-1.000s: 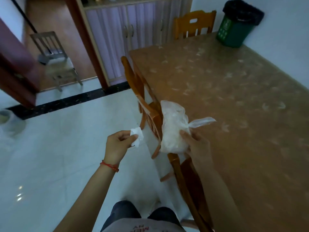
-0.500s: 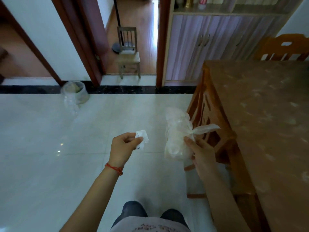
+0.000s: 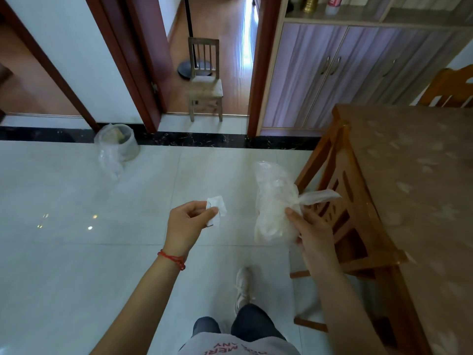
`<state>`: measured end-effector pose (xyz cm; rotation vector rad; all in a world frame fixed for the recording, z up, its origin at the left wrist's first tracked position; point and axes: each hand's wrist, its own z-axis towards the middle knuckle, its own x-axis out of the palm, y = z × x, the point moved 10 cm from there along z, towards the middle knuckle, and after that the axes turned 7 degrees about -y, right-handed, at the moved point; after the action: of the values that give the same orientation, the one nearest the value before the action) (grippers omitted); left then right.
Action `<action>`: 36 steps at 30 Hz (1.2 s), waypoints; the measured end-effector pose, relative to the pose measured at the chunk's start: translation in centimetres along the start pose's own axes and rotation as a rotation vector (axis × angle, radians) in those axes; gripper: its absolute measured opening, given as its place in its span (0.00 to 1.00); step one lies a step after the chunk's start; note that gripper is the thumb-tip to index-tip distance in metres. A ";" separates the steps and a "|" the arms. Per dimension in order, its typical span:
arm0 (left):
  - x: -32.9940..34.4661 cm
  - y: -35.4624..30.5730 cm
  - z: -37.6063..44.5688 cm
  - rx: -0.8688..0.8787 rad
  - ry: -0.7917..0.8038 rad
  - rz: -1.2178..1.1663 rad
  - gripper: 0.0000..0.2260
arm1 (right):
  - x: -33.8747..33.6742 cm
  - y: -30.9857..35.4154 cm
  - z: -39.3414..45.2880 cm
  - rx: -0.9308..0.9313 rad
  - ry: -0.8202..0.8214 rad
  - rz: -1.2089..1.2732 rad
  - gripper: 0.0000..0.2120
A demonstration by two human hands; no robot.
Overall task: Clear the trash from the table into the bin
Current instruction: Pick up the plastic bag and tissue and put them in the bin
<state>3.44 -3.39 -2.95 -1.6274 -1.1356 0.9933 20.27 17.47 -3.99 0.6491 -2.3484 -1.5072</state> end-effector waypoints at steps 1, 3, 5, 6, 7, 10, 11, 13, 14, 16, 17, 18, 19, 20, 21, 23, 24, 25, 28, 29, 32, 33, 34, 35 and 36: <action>0.6 -0.3 1.1 -0.006 0.001 -0.002 0.07 | 0.4 0.4 1.1 0.007 0.004 0.002 0.05; 1.9 -1.0 3.7 -0.012 -0.004 -0.005 0.05 | 1.4 1.6 3.6 0.010 0.011 0.004 0.04; 3.3 -2.0 6.5 -0.009 -0.015 -0.012 0.05 | 2.4 3.2 6.3 -0.009 0.011 -0.018 0.05; 4.0 -2.6 8.0 -0.006 -0.020 -0.015 0.05 | 3.0 4.1 7.8 -0.019 0.015 -0.029 0.05; 4.7 -3.2 9.4 -0.005 -0.025 -0.015 0.05 | 3.5 4.9 9.3 -0.020 0.018 -0.036 0.04; 6.6 -5.1 13.1 0.004 -0.043 -0.007 0.05 | 4.9 7.0 13.4 -0.013 0.016 -0.054 0.04; 7.2 -5.8 14.3 0.012 -0.048 -0.004 0.05 | 5.4 7.7 14.7 -0.011 0.017 -0.060 0.04; 8.4 -6.9 16.6 0.020 -0.050 0.011 0.04 | 6.4 9.0 17.2 -0.007 0.028 -0.070 0.03; 8.9 -7.4 17.7 0.021 -0.051 0.015 0.04 | 6.9 9.5 18.3 -0.005 0.030 -0.075 0.03; 9.8 -8.1 20.0 0.021 -0.053 0.020 0.04 | 7.9 10.4 20.6 0.000 0.022 -0.066 0.04; 10.3 -8.5 21.3 0.019 -0.053 0.022 0.04 | 8.4 10.9 21.8 0.005 0.018 -0.051 0.04; 10.7 -8.9 22.6 0.017 -0.052 0.023 0.04 | 9.1 11.3 22.9 0.015 0.019 -0.038 0.04; 11.2 -9.3 24.1 0.015 -0.049 0.022 0.04 | 9.9 11.7 24.2 0.026 0.019 -0.027 0.03; 11.8 -9.7 25.6 0.015 -0.044 0.022 0.04 | 10.6 12.1 25.4 0.032 0.018 -0.017 0.03; 12.3 -10.1 27.3 0.015 -0.037 0.027 0.04 | 11.4 12.6 26.8 0.036 0.011 -0.011 0.03; 13.5 -10.9 30.8 0.019 -0.018 0.047 0.04 | 12.9 13.5 29.7 0.043 -0.020 -0.001 0.03; 14.1 -11.4 32.6 0.021 -0.007 0.054 0.04 | 13.7 14.1 31.1 0.037 -0.033 -0.006 0.03; 14.6 -11.9 34.4 0.025 0.003 0.059 0.03 | 14.5 14.8 32.4 0.024 -0.045 -0.025 0.05; 16.2 -13.8 39.9 0.043 0.049 0.084 0.03 | 16.7 16.9 36.4 -0.007 -0.102 -0.066 0.06; 16.7 -14.4 41.6 0.046 0.066 0.082 0.04 | 17.5 17.7 37.7 -0.012 -0.117 -0.067 0.06; 18.1 -16.4 46.4 0.051 0.111 0.095 0.07 | 19.5 19.5 41.0 -0.027 -0.156 -0.088 0.06; 18.5 -17.0 47.9 0.051 0.119 0.103 0.06 | 20.1 20.0 42.1 -0.028 -0.167 -0.090 0.06; 19.0 -17.5 49.3 0.050 0.127 0.109 0.06 | 20.6 20.4 43.1 -0.025 -0.172 -0.093 0.08; 19.5 -18.0 50.6 0.047 0.135 0.111 0.06 | 21.0 20.7 44.0 -0.019 -0.173 -0.100 0.09; 20.1 -18.3 51.8 0.044 0.144 0.111 0.06 | 21.5 21.0 45.0 -0.012 -0.174 -0.108 0.09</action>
<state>-44.26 30.46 -2.49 -1.7125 -0.9297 0.9474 -23.44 49.31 -4.00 0.6773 -2.4650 -1.6850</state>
